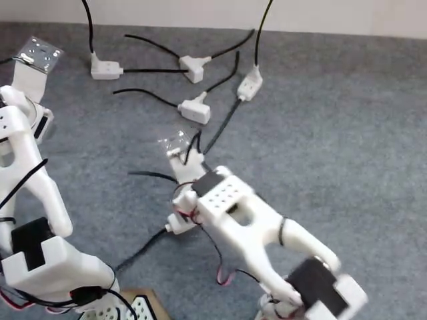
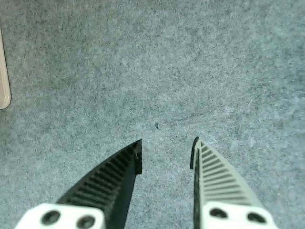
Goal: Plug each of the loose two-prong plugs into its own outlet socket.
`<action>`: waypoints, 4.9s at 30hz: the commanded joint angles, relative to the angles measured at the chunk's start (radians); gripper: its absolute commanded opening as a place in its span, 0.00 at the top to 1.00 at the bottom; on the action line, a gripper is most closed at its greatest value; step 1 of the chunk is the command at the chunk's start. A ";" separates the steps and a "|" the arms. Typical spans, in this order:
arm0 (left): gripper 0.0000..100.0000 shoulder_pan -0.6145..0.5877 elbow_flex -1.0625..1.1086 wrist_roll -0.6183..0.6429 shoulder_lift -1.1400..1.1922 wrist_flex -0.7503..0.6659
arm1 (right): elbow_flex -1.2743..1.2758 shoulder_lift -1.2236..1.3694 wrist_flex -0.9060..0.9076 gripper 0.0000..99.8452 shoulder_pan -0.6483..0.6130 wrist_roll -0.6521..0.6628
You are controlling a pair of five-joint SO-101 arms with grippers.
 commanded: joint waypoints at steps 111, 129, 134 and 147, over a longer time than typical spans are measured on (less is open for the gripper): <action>0.87 0.521 0.101 0.396 -0.085 -0.064 | 0.395 -0.668 0.242 0.64 0.421 0.292; 0.92 0.550 0.915 0.404 -0.613 -0.471 | 0.390 -0.670 0.228 0.64 0.591 0.284; 0.92 0.550 1.087 0.402 -0.717 -0.583 | 0.395 -0.680 0.223 0.64 0.664 0.276; 0.92 0.545 1.523 0.396 -1.225 -0.628 | 0.685 -1.121 0.124 0.64 0.664 0.311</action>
